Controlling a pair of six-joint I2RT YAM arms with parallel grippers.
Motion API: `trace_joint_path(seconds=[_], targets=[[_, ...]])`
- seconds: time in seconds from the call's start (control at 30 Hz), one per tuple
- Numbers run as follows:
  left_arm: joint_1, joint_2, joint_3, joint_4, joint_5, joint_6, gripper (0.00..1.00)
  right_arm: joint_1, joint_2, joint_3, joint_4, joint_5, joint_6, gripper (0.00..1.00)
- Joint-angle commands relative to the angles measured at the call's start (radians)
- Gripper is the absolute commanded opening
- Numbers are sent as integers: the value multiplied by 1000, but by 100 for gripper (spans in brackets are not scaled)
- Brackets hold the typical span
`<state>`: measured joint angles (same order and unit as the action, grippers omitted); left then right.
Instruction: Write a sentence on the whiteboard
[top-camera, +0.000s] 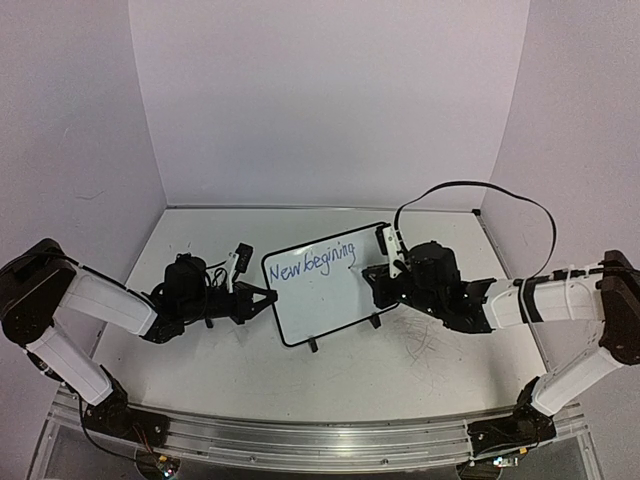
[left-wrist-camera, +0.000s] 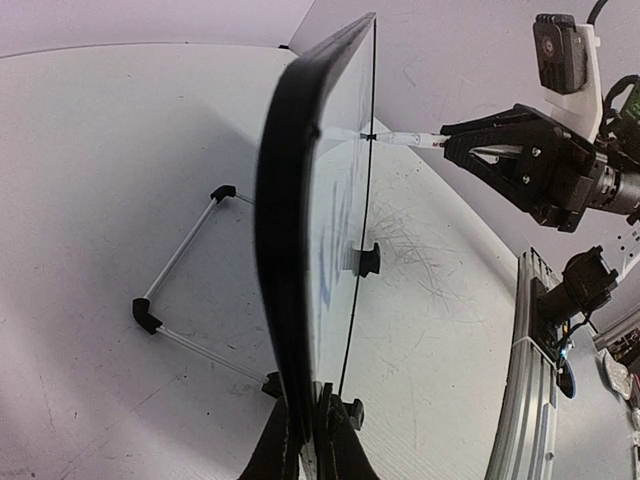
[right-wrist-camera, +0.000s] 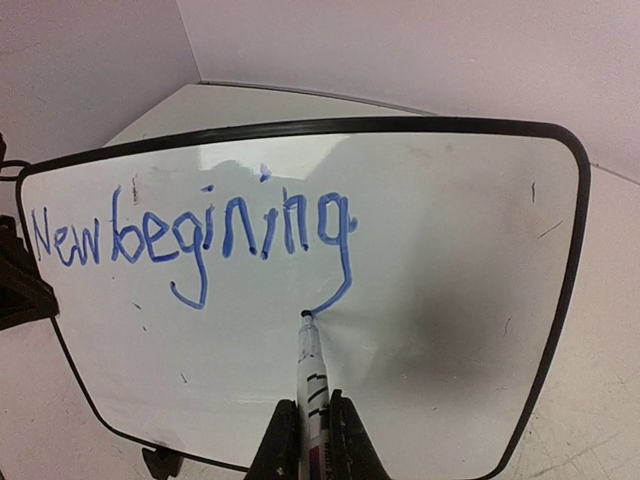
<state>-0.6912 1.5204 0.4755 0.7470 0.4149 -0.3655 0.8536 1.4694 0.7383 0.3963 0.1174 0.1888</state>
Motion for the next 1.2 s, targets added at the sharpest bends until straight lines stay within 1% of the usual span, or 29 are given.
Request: trace_joint_path(seconds=[0.0,0.1,0.2,0.3,0.4,0.57,0.77,0.93,1.17], targets=[[4,-5,-27,-87,-41,43,0,2,26,56,32,13,2,0],[4,0,-27,-87,-45,45,0,3,-16,43,36,-14,-11,0],[3,0,-32,-86,-47,45,0,3,-137,-11,42,-34,-31,0],[5,-15,-44,-89,-55,45,0,-11,-240,-61,30,-8,-60,0],[7,-41,-51,-107,-44,38,0,-44,-279,-90,18,-1,-70,0],[7,-93,-62,-145,-22,13,0,-56,-279,-78,17,-15,-83,0],[7,-125,-57,-195,3,12,0,-57,-240,-66,47,-39,-96,0],[9,-141,-71,-212,-7,15,0,-57,-215,-56,55,-53,-109,0],[9,-167,-85,-235,-58,34,0,-56,-170,-31,54,-87,-119,0]])
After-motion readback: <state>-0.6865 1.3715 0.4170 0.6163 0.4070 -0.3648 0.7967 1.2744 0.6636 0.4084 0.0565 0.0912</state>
